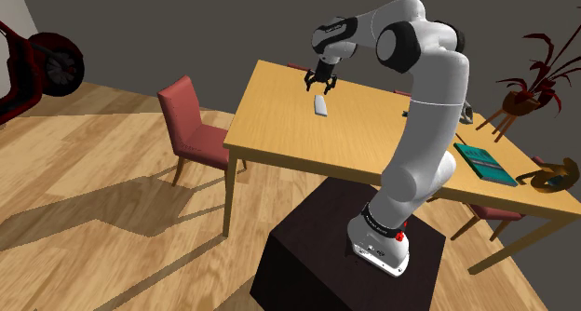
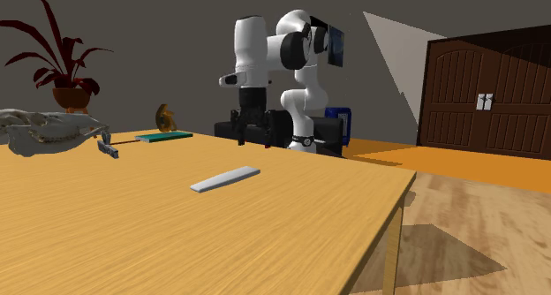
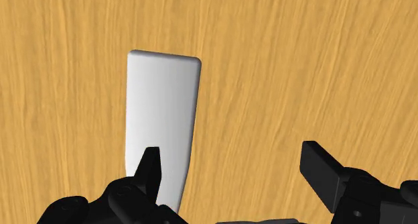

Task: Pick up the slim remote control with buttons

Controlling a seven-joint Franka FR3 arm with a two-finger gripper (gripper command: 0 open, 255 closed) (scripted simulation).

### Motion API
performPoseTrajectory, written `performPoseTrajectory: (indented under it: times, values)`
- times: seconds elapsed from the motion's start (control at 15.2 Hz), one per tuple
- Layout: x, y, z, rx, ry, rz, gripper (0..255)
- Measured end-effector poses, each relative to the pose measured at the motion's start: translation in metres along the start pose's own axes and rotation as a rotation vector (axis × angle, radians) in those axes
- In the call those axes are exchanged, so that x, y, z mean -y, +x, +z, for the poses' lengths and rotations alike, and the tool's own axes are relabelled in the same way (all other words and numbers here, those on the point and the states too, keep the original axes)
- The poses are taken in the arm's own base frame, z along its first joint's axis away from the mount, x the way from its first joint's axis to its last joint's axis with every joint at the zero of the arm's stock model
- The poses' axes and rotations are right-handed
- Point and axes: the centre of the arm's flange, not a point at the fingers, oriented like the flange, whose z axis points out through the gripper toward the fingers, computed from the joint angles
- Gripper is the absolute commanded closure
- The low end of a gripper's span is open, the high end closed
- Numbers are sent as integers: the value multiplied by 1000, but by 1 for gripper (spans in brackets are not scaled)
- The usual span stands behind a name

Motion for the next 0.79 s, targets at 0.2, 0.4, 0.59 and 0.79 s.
performPoseTrajectory:
  times: [0.2, 0.4, 0.59, 0.79]
  values:
    - [-25, 28, 18, 8, -15, 62, 0]
    - [-48, 48, 43, 15, -29, 123, 0]
    - [-57, 56, 62, 17, -33, 141, 0]
    - [-58, 56, 77, 17, -33, 143, 0]
